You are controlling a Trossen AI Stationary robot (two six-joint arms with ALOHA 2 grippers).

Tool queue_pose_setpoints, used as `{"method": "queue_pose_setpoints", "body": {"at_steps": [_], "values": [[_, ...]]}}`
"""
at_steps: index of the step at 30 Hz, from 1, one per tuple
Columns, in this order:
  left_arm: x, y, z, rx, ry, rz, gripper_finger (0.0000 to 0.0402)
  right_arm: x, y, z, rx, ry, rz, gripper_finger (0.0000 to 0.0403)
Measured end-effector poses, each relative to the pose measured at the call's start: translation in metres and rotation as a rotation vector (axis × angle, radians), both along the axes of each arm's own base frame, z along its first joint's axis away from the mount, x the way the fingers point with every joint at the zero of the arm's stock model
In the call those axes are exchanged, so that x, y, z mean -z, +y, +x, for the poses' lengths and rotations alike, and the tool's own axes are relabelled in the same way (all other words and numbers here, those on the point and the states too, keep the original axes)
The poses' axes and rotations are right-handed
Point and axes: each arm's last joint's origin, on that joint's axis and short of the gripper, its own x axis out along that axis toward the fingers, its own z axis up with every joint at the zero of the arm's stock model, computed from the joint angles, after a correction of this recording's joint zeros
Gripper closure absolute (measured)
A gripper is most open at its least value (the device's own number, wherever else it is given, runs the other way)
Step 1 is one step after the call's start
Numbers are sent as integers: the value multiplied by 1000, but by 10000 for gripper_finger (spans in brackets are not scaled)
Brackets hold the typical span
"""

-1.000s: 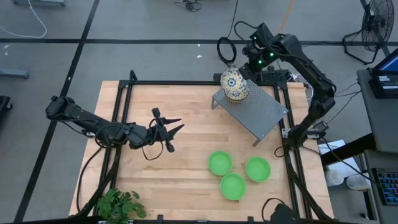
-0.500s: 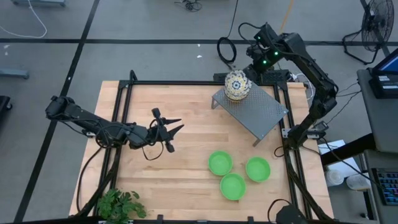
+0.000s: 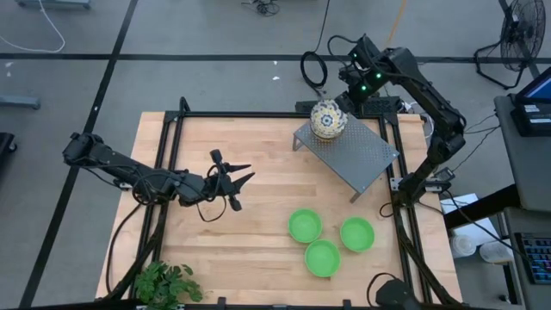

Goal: Pick & Place Mini bowls
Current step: Stack the yellow bowl on the stacked yellow bowl on the shelf

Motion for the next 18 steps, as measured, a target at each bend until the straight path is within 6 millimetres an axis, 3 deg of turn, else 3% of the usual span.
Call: {"method": "queue_pose_setpoints", "body": {"at_steps": [18], "values": [[0,0,0,0,-1,-1,284,38,-15,2,6,20,16,403]]}}
